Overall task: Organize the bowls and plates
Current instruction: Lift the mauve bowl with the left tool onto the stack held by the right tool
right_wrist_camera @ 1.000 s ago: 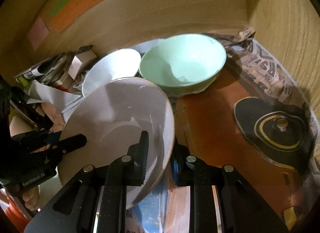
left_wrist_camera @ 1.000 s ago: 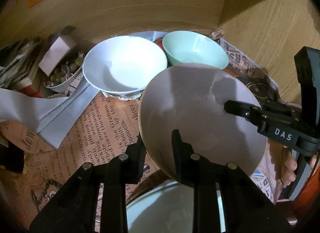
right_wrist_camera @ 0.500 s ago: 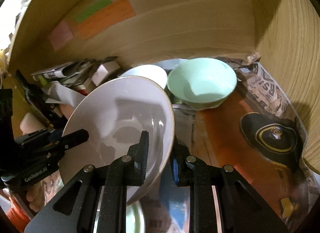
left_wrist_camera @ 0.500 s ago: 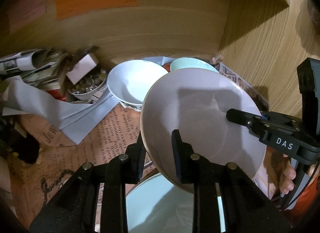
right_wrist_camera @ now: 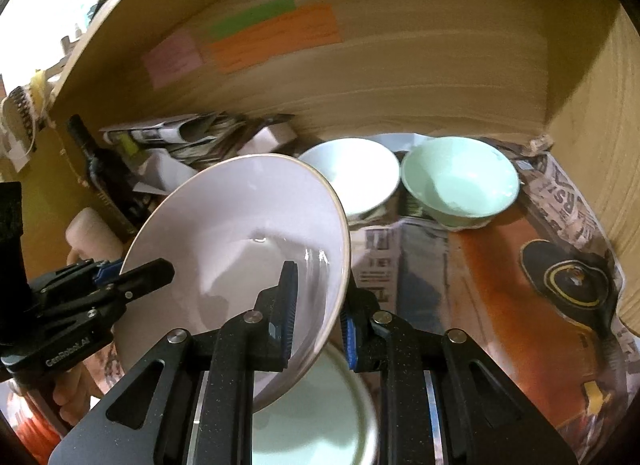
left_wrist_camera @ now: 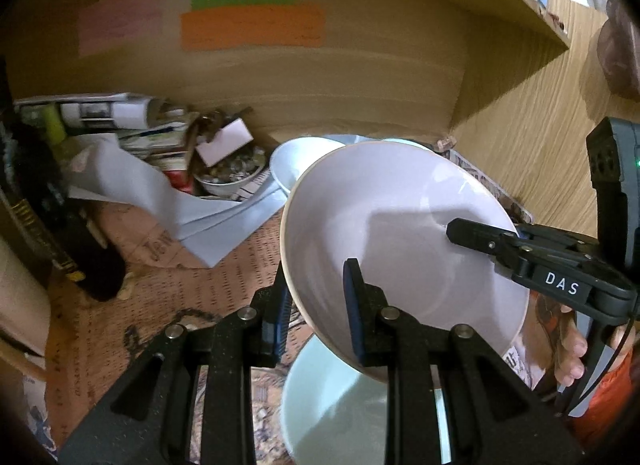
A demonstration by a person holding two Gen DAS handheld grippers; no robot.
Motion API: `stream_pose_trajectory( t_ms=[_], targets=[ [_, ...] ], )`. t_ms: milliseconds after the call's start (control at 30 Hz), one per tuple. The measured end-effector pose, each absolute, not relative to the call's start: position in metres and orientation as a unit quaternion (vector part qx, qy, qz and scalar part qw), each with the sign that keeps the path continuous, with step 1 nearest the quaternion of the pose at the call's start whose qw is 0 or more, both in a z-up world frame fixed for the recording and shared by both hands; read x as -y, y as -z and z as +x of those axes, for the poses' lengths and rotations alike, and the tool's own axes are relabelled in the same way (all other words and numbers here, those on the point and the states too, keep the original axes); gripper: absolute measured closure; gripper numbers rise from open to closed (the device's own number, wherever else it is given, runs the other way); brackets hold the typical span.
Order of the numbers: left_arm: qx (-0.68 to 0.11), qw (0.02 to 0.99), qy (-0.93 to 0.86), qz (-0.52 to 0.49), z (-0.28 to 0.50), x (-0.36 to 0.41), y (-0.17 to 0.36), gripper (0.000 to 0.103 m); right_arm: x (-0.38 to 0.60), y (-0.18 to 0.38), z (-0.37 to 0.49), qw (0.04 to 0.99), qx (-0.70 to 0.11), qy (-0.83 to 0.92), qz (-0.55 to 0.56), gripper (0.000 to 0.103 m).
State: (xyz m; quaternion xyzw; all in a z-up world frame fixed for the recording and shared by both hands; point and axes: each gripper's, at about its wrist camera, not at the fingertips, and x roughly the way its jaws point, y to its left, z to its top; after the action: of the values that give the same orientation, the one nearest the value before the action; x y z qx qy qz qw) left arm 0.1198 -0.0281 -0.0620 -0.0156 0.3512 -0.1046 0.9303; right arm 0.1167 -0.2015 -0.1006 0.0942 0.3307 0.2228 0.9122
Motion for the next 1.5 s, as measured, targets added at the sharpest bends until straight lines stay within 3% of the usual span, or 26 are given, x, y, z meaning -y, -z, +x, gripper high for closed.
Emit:
stream_pose_trajectory(
  t_ms=[800, 1500],
  targets=[
    [-0.323, 0.943, 0.032, -0.068, 0.045, -0.061, 0.067, 0.079, 0.100, 0.101, 0.091, 0.890, -0.347, -0.294, 0.042, 0.085],
    [-0.362, 0.926, -0.002, -0.110, 0.025, -0.123, 0.118, 0.079, 0.028, 0.134, 0.095, 0.850, -0.423, -0.313, -0.033, 0.085]
  ],
)
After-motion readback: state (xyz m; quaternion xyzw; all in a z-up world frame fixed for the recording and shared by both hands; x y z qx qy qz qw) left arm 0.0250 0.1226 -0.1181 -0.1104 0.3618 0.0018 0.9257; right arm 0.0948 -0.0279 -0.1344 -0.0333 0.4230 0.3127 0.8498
